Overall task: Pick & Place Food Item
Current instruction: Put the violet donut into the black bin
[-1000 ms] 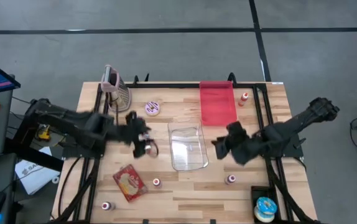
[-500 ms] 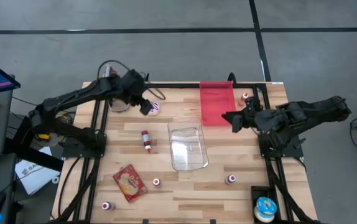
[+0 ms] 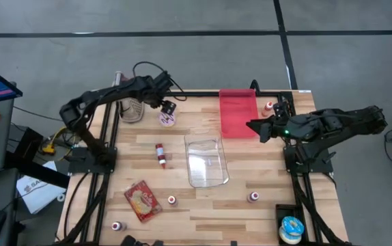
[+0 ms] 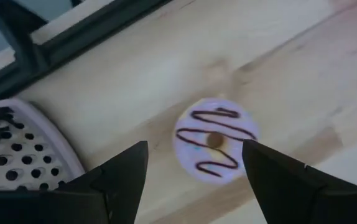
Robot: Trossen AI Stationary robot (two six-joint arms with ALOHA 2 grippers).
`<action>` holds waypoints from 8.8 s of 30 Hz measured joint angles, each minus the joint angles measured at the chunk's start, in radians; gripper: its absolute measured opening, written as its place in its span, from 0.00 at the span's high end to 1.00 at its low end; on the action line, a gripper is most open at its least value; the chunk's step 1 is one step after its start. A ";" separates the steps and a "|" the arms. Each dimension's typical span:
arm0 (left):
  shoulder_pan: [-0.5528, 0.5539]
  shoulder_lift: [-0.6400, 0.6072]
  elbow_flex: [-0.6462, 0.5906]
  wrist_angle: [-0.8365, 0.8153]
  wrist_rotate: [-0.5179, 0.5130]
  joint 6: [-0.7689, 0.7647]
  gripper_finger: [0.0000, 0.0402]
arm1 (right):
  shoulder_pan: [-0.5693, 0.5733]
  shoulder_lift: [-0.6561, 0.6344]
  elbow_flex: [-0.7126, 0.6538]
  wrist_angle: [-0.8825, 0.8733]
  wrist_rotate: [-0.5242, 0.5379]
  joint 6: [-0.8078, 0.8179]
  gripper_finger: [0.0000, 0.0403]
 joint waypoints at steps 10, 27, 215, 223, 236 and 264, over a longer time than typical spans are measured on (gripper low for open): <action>0.023 0.031 -0.066 -0.006 0.041 -0.055 0.36 | 0.031 -0.007 0.000 0.034 0.004 0.001 0.60; -0.004 0.094 -0.079 -0.022 0.072 0.000 0.36 | 0.031 0.010 0.000 0.125 0.004 -0.023 0.60; -0.494 -0.331 0.011 0.603 -0.080 -0.105 0.50 | -0.355 0.317 0.000 0.426 -0.365 -0.080 0.66; -0.494 -0.439 0.011 0.487 -0.157 -0.099 0.50 | -0.218 0.266 0.000 0.219 -0.417 0.080 0.66; -0.497 -0.482 0.011 0.431 -0.162 -0.100 0.50 | 0.276 0.230 0.000 -0.087 -0.417 0.659 0.66; -0.523 -0.455 0.011 0.430 -0.148 -0.175 0.50 | 0.867 0.327 0.000 -0.271 -0.583 1.222 0.73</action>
